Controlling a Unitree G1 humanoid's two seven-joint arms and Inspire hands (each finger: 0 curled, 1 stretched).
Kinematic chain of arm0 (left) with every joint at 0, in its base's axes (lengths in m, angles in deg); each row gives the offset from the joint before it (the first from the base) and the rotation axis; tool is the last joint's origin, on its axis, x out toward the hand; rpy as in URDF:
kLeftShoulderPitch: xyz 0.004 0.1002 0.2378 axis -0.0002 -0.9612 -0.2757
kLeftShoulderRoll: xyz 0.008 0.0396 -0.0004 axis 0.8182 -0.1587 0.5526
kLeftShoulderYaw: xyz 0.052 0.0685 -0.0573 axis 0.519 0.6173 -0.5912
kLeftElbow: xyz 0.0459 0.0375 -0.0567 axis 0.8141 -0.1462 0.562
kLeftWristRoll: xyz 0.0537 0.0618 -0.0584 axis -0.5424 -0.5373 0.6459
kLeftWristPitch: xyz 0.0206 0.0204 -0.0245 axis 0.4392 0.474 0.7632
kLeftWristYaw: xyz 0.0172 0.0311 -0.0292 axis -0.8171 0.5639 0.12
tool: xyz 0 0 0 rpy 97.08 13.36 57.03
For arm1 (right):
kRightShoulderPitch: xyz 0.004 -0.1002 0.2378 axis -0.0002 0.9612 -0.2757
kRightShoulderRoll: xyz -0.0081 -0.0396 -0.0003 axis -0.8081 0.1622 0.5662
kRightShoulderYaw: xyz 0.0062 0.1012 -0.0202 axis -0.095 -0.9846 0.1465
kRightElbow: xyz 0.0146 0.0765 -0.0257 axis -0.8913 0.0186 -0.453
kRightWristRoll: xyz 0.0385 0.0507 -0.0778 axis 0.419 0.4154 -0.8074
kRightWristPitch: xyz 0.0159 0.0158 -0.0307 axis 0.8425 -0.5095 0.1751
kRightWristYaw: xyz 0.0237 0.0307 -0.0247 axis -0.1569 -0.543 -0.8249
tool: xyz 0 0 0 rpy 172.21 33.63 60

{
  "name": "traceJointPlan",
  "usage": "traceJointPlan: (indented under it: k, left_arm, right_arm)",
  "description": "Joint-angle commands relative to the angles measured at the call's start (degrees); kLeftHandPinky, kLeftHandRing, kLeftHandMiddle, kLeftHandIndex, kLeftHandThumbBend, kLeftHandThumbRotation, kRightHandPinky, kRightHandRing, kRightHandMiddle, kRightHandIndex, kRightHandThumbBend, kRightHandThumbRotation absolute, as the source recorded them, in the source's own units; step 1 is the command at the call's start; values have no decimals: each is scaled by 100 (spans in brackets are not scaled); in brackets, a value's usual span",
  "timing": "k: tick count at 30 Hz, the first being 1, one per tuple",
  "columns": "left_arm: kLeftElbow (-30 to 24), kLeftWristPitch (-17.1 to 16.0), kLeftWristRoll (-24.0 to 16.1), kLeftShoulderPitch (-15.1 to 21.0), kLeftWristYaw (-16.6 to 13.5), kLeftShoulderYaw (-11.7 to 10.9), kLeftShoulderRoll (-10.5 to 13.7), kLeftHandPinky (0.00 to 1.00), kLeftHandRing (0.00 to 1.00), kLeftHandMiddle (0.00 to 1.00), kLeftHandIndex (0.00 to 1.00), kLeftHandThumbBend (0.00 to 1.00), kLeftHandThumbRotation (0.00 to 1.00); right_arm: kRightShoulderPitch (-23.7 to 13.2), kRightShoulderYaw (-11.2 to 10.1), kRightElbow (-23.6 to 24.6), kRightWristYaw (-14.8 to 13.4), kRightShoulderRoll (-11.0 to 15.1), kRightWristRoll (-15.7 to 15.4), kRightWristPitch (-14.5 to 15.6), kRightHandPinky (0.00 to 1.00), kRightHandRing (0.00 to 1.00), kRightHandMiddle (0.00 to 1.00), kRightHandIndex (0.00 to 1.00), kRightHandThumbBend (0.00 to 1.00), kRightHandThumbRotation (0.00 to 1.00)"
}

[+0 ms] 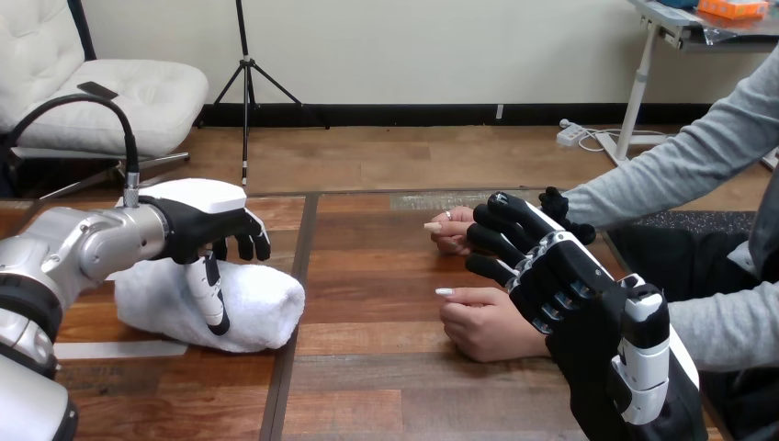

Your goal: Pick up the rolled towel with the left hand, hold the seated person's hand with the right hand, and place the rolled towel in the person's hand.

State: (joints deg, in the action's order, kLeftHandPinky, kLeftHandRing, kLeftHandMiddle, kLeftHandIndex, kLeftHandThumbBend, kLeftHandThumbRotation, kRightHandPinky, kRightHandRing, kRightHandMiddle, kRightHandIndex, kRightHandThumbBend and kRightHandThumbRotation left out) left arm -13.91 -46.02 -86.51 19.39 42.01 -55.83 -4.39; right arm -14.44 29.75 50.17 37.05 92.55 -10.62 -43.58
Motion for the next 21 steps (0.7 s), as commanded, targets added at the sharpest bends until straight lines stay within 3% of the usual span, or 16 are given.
traceJointPlan:
  k: [1, 10, 21]
  left_arm:
    - [-72, 31, -1, 90, 20, 0, -114, 53, 68, 79, 78, 100, 4]
    - [-143, 133, -278, 116, -24, 164, -98, 57, 75, 84, 83, 100, 13]
    - [-206, 113, -432, 107, -143, 226, -60, 64, 82, 87, 86, 100, 17]
  right_arm:
    - [-243, -52, 231, -24, 19, 73, -8, 88, 91, 91, 88, 77, 100]
    - [-252, -78, 229, -55, 12, 53, -43, 87, 91, 90, 88, 77, 100]
    - [-287, -104, 196, -75, 9, 12, -109, 85, 90, 90, 88, 77, 100]
